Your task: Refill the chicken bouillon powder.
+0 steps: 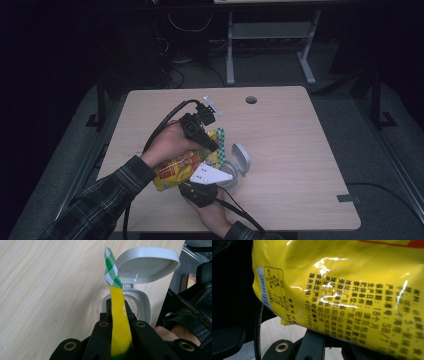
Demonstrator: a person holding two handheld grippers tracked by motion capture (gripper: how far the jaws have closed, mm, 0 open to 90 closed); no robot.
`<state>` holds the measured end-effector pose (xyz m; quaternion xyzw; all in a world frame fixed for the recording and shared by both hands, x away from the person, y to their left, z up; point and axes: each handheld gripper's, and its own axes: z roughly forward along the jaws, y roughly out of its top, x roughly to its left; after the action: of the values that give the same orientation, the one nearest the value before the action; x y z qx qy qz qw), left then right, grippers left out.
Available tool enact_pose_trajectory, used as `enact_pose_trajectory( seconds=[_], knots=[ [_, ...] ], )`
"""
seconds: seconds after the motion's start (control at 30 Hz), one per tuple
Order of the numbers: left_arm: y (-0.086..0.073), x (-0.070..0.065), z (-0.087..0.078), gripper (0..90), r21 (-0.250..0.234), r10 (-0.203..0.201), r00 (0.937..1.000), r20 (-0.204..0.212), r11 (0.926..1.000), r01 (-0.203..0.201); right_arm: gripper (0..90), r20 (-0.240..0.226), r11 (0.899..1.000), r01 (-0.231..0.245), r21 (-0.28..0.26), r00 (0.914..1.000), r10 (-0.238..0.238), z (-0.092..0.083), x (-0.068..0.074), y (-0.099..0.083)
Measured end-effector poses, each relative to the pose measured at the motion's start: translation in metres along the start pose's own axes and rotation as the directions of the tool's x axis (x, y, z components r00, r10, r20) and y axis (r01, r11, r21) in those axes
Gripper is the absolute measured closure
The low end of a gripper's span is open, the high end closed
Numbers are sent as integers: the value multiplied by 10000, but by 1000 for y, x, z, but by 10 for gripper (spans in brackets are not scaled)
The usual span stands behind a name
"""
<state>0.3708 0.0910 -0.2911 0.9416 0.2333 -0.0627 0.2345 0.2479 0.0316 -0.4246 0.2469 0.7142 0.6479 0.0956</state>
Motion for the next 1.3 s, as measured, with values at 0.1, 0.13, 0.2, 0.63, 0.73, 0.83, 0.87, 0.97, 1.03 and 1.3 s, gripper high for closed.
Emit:
enact_pose_trajectory(
  seconds=[0.1,0.13,0.2,0.63,0.73,0.83,0.87,0.97,1.03,1.3],
  knots=[
    [0,0,0,899,9,-3,10000,-7,10000,3,898,-5,10000,-16,-2,10000,16,0,0,0],
    [0,0,0,899,15,-5,10000,-8,10000,5,898,-7,10000,-14,-6,10000,14,0,0,0],
    [0,0,0,899,8,-10,10000,-5,10000,10,898,-6,10000,-19,-10,10000,19,0,0,0],
    [0,0,0,899,37,8,10000,-29,10000,-8,898,-17,10000,-17,-36,10000,17,0,0,0],
    [1,0,0,899,68,26,10000,-31,10000,-26,898,-16,10000,-26,-28,10000,26,0,0,0],
    [1,0,0,899,48,11,10000,-32,10000,-11,898,-24,10000,-50,-23,10000,50,0,0,1],
    [1,0,0,899,53,16,10000,-29,10000,-16,898,-30,10000,-50,-24,10000,49,0,0,1],
    [1,-1,-1,899,79,29,10000,-49,10000,-29,898,-29,10000,-49,-41,10000,49,0,0,1],
    [1,-1,-1,899,76,26,10000,-55,10000,-26,898,-28,10000,-55,-47,10000,54,0,0,1],
    [1,-1,-1,899,91,42,10000,-65,10000,-42,898,-33,10000,-58,-45,10000,58,0,0,1]
  ],
)
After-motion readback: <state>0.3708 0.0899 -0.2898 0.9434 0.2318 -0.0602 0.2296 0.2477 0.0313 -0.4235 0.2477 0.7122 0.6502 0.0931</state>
